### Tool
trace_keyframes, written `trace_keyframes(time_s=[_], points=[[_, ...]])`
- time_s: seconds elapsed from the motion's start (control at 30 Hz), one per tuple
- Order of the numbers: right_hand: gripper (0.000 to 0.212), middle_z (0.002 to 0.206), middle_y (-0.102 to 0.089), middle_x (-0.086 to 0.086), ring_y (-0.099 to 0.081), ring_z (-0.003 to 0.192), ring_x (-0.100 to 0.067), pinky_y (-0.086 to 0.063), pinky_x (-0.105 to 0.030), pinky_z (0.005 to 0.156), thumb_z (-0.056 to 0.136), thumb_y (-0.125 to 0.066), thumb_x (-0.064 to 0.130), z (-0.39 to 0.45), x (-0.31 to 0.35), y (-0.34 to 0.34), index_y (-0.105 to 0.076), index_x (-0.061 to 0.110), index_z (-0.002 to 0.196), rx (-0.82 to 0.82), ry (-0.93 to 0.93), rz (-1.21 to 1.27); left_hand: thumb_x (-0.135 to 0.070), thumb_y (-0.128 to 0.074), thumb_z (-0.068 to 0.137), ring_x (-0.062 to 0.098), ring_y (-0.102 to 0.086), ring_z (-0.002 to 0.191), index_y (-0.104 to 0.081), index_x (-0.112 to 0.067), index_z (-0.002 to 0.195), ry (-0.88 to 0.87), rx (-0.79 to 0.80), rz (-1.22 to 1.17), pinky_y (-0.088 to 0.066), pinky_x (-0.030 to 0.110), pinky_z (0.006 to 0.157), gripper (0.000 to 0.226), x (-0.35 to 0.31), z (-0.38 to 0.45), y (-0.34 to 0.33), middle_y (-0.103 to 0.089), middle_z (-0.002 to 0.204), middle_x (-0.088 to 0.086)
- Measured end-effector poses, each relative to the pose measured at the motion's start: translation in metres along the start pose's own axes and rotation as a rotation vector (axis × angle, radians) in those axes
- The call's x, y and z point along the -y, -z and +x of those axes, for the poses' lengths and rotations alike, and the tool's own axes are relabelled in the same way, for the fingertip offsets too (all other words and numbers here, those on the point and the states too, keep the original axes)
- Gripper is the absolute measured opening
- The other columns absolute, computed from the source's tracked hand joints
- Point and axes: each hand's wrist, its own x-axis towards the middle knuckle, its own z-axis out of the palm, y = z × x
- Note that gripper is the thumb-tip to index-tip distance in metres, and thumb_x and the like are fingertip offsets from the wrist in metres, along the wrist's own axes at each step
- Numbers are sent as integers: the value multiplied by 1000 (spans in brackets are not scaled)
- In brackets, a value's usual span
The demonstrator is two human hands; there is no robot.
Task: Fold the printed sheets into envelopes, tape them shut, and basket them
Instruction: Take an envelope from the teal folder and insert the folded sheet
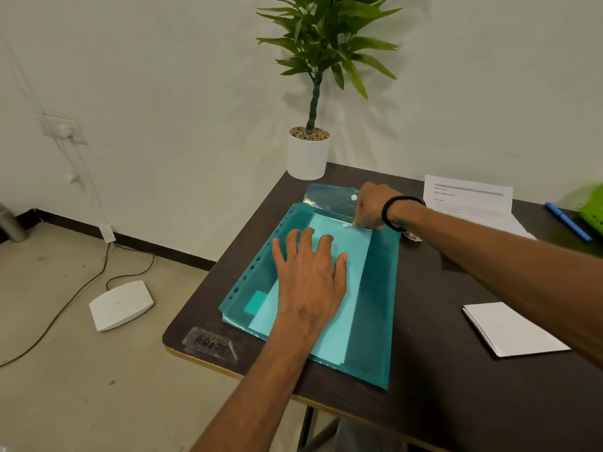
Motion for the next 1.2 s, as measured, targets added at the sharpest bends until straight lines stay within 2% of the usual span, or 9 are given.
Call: trace_keyframes(time_s=[0.13,0.33,0.43,0.53,0.63,0.77,0.9,1.0,1.2], points=[[19,87,-80,-14,-77,79,-23,-65,-44,81,75,-85,9,5,-9,7,-77,1,90,47,-48,118,-52,-40,104,31,-36,146,-56,-26,137,-6,19,9,-17,61,124,46,-1,0,3,-47,153,8],[22,101,-76,-23,-63,75,-18,-62,-48,92,76,-78,-2,2,-14,16,-78,-6,98,176,-58,228,-50,-42,102,32,-41,141,-59,-25,133,-19,-18,-1,-24,62,122,44,0,-2,1,-52,147,9],[13,93,-78,-20,-69,71,-19,-65,-34,75,84,-76,-5,-1,-11,18,-78,-5,97,297,-48,302,-52,-38,102,31,-39,143,-56,-26,136,-14,8,5,-21,61,123,46,0,-1,2,-49,150,8],[17,89,-79,-17,-70,66,-20,-66,-38,69,79,-75,0,7,-8,7,-77,0,96,126,-51,59,-52,-41,103,32,-39,143,-57,-25,135,-17,7,0,-22,61,123,45,-1,-1,3,-49,149,8],[22,79,-68,-9,-67,64,-22,-59,-34,57,83,-80,15,1,-5,2,-61,9,90,35,-37,-68,-51,-44,103,32,-41,142,-58,-25,134,-14,-7,-12,-24,63,122,42,0,-1,2,-51,148,9],[31,79,-56,-4,-58,64,-20,-54,-35,64,88,-78,21,-5,-5,1,-48,14,96,16,-33,-95,-50,-45,103,32,-40,142,-58,-25,134,-13,-12,-17,-24,63,122,42,0,0,1,-51,148,9],[10,85,-73,-14,-72,67,-26,-66,-38,69,89,-68,10,0,-11,7,-65,2,95,73,-76,-46,-51,-42,101,33,-43,141,-59,-25,132,-11,-22,-21,-26,63,121,44,0,-1,-1,-53,146,9],[12,79,-72,-15,-64,58,-25,-58,-31,59,86,-68,2,7,-22,14,-72,-4,96,74,-125,111,-50,-45,101,34,-45,138,-61,-24,130,-11,-38,-20,-28,64,119,42,1,-1,-2,-55,144,10],[25,70,-72,-7,-53,51,-15,-48,-22,46,80,-90,21,8,-40,26,-78,2,92,263,-142,232,-50,-44,102,33,-43,141,-58,-25,132,-12,-18,-12,-24,63,122,42,0,-1,-1,-53,146,9]])
